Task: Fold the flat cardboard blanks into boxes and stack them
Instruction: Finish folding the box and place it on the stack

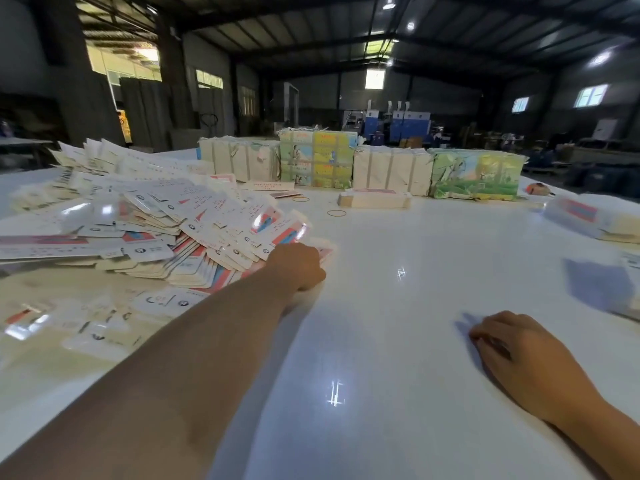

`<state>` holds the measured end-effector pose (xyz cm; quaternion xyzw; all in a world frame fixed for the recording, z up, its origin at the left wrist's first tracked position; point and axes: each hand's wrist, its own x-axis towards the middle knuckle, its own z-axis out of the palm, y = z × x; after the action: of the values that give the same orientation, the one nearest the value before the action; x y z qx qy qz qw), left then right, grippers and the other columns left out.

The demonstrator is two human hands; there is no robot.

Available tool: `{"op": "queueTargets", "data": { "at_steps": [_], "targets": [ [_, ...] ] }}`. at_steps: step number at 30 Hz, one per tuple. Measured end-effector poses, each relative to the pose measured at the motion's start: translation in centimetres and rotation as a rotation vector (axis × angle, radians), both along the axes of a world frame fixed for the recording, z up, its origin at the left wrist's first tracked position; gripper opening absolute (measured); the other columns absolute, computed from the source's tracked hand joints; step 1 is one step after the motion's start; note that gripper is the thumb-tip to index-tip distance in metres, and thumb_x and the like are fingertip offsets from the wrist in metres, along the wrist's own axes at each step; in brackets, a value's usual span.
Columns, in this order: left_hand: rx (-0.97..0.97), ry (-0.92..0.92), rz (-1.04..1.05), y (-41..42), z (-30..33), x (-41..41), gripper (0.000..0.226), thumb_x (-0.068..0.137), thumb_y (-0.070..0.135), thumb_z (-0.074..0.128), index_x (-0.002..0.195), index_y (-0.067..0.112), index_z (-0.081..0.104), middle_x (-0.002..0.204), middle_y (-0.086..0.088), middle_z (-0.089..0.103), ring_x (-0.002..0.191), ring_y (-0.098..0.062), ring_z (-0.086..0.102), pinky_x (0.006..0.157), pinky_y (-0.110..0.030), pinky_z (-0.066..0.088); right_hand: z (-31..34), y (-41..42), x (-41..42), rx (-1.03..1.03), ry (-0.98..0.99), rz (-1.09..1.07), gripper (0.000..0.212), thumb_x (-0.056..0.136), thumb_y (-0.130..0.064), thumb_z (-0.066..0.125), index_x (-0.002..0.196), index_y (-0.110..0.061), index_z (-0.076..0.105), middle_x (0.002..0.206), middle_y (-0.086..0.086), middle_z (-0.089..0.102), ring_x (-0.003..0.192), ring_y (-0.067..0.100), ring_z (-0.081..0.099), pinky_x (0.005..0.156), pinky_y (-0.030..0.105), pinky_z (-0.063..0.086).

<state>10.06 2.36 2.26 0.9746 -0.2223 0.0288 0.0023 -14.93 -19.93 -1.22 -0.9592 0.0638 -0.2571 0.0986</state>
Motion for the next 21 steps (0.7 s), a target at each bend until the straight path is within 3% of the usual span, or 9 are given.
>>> {"op": "queueTargets", "data": {
  "at_steps": [2,6,12,17,19,21],
  "targets": [
    [0.045,-0.066,-0.046,-0.3,-0.2,0.2,0.025,0.090,0.029,0.043,0.104,0.015,0.058,0.072,0.004,0.045,0.066,-0.012,0.044,0.056,-0.026,0.030,0.1,0.0,0.0,0.005,0.018,0.002,0.015,0.084,-0.009,0.065,0.071,-0.014,0.070,0.075,-0.002,0.058,0.073,0.020,0.052,0.067,0.030,0.039],
    [0.125,-0.089,-0.094,-0.7,0.3,0.3,0.020,0.093,0.020,0.041,0.105,0.013,0.056,0.074,0.002,0.046,0.066,-0.012,0.047,0.055,-0.024,0.030,0.4,0.3,-0.1,0.004,0.021,0.014,0.017,0.085,-0.010,0.064,0.069,-0.014,0.069,0.074,-0.005,0.055,0.074,0.022,0.054,0.067,0.031,0.040],
    [0.034,-0.056,-0.059,0.3,0.8,0.4,0.013,0.091,0.022,0.045,0.094,0.011,0.052,0.071,0.000,0.047,0.063,-0.013,0.045,0.051,-0.025,0.030,0.3,0.4,-0.3,0.015,0.044,-0.017,0.014,0.087,-0.011,0.062,0.077,-0.010,0.072,0.083,0.006,0.063,0.082,0.030,0.057,0.070,0.032,0.040],
    [0.178,-0.129,-0.100,0.2,1.7,-0.9,0.026,0.090,0.007,0.049,0.115,0.008,0.056,0.074,0.001,0.046,0.073,-0.017,0.050,0.071,-0.031,0.049,0.3,0.4,-0.3,0.040,0.038,-0.032,0.017,0.089,-0.013,0.059,0.080,-0.008,0.072,0.090,0.007,0.065,0.088,0.029,0.057,0.073,0.027,0.036],
    [0.207,-0.192,-0.087,0.2,3.6,-2.1,0.026,0.084,0.006,0.059,0.109,0.011,0.057,0.082,-0.002,0.052,0.080,-0.020,0.056,0.074,-0.033,0.052,0.4,0.4,-0.4,0.047,0.033,-0.036,0.020,0.090,-0.014,0.058,0.078,-0.006,0.071,0.090,0.007,0.066,0.088,0.028,0.058,0.074,0.027,0.037],
    [0.159,-0.273,-0.091,-0.3,6.0,-4.1,0.022,0.082,0.002,0.059,0.103,0.010,0.058,0.079,-0.003,0.050,0.076,-0.021,0.055,0.068,-0.032,0.050,0.3,0.4,-0.4,0.038,0.034,-0.035,0.025,0.092,-0.017,0.056,0.077,-0.003,0.070,0.087,0.008,0.065,0.086,0.030,0.057,0.075,0.031,0.042]
  ]
}}
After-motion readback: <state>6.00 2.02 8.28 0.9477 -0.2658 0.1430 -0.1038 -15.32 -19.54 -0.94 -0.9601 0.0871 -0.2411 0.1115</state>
